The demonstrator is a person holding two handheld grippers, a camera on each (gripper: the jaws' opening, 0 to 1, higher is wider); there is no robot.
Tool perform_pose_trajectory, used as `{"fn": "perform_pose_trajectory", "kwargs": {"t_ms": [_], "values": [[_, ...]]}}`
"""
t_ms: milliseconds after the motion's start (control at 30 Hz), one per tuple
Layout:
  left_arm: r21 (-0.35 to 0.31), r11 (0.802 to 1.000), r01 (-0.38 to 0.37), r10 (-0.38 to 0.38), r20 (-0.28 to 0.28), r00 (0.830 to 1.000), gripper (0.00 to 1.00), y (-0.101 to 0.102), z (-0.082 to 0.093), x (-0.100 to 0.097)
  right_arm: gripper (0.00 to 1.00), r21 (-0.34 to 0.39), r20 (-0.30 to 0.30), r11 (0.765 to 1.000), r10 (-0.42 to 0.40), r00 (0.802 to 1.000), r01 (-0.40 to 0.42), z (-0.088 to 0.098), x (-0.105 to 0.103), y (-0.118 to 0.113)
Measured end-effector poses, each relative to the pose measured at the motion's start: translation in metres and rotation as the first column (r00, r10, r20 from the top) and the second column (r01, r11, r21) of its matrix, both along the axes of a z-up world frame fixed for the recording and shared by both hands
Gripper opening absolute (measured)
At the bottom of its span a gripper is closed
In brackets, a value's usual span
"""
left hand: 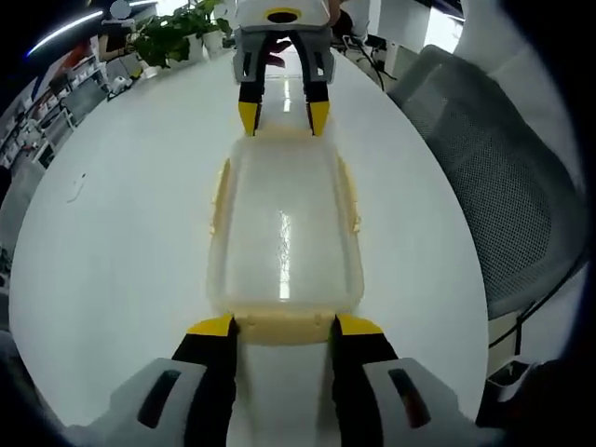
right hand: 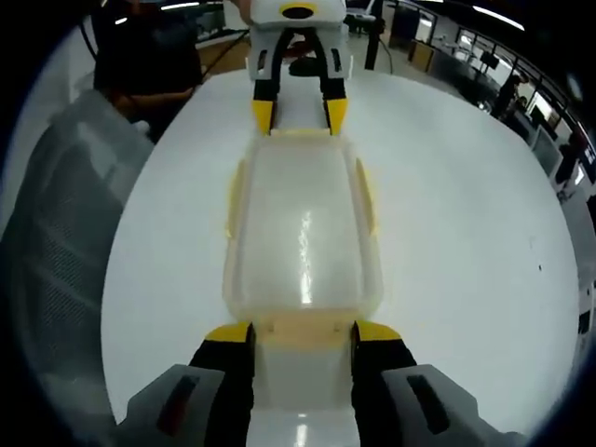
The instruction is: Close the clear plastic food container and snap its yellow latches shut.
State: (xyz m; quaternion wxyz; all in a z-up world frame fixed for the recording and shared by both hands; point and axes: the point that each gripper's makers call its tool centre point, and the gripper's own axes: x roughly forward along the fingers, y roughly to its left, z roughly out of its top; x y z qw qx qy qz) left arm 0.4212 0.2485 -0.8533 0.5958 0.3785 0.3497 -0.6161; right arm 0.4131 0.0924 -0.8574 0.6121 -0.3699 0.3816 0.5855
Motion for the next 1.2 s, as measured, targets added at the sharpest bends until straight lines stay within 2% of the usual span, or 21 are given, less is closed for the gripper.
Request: {"fn": "perform_pose_trajectory", "kwargs": {"t_ms": [233,367,633,933,1200], "values": [[0.016,1.000,-0.021,0.021,0.002,1.000,0.39,0.001,-0.001,0.001,0.39,-0.005,-0.004,1.000,-0.010,1.000,0.010,0.000,0.000,0.001],[0.028,0.999,-0.034,0.033,0.035,0.999,0.39,0.001,0.001,0.000,0.38,0.003,-0.003,1.000,-0.025,1.000,0.025,0.001,0.000,0.000],[0.062,0.997,-0.049,0.047,0.038,0.998,0.38,0.004,0.001,-0.002,0.37,-0.011,-0.009,1.000,-0.014,1.000,0.014,0.001,-0.001,0.003],[0.078,0.995,-0.060,0.057,0.042,0.997,0.38,0.007,0.008,-0.004,0.38,-0.011,0.013,1.000,0.003,1.000,-0.003,0.011,-0.001,0.005],[0.063,0.996,-0.059,0.055,0.067,0.996,0.38,0.003,0.020,-0.002,0.38,-0.009,0.038,1.000,-0.005,0.999,0.005,0.025,-0.001,0.000]]}}
